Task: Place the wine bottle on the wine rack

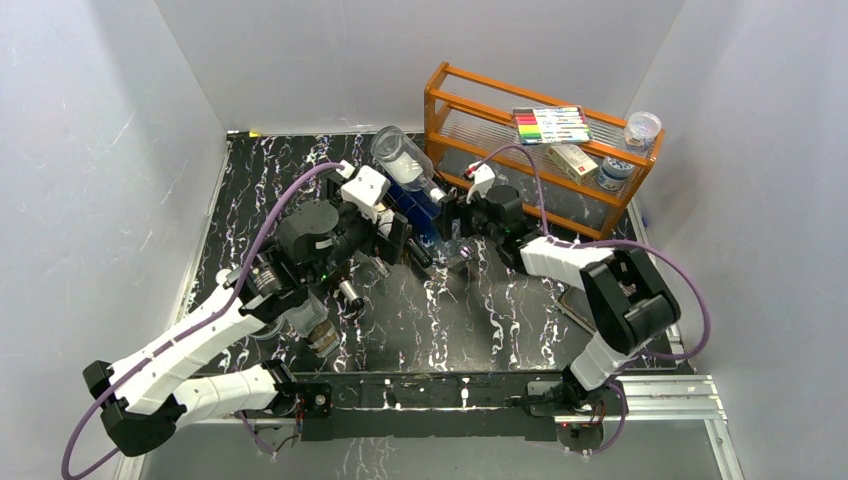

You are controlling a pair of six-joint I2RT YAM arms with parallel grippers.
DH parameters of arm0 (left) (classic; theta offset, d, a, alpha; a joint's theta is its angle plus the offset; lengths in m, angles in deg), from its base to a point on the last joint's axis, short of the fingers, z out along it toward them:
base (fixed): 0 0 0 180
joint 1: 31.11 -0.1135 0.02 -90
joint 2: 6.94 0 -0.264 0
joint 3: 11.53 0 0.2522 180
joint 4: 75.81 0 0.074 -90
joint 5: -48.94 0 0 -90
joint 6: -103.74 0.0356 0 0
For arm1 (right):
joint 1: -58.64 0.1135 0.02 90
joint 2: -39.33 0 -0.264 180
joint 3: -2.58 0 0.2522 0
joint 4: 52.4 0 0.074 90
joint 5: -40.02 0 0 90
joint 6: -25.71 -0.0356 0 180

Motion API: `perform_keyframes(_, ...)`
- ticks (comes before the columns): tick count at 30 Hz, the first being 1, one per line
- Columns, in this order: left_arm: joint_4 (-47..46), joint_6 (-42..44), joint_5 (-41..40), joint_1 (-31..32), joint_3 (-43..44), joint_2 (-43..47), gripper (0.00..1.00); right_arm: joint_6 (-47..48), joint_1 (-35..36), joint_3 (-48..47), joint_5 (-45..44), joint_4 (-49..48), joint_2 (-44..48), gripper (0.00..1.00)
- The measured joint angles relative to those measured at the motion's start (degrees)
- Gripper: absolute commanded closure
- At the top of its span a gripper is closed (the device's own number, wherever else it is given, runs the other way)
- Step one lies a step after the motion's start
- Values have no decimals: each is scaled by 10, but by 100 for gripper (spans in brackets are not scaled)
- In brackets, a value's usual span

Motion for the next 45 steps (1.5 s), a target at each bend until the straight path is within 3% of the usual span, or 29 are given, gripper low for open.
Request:
perform_keyframes(7,30,-6,0,0,0,2,2,-18,0,86,-2,33,90,2)
perform_keyframes(13,44,-6,4,0,1,11,2,-23,0,95,5,80,90,6)
perform_keyframes(15,48,-6,7,0,3,13,2,-22,0,88,9,92,83,16)
perform_keyframes(19,53,-6,10,0,5,23,2,-19,0,45,23,114,37,27)
perform_keyframes(27,64,-6,5,0,6,28,2,-14,-2,5,32,116,-3,32)
perform_keyframes(32,64,-5,1,0,6,39,2,-9,-2,-18,33,99,-32,31)
perform_keyframes(37,65,-3,-4,0,6,44,2,-8,-2,-26,30,100,-36,10)
perform_keyframes(45,67,-2,-10,0,6,46,2,-10,-1,-26,10,137,4,3)
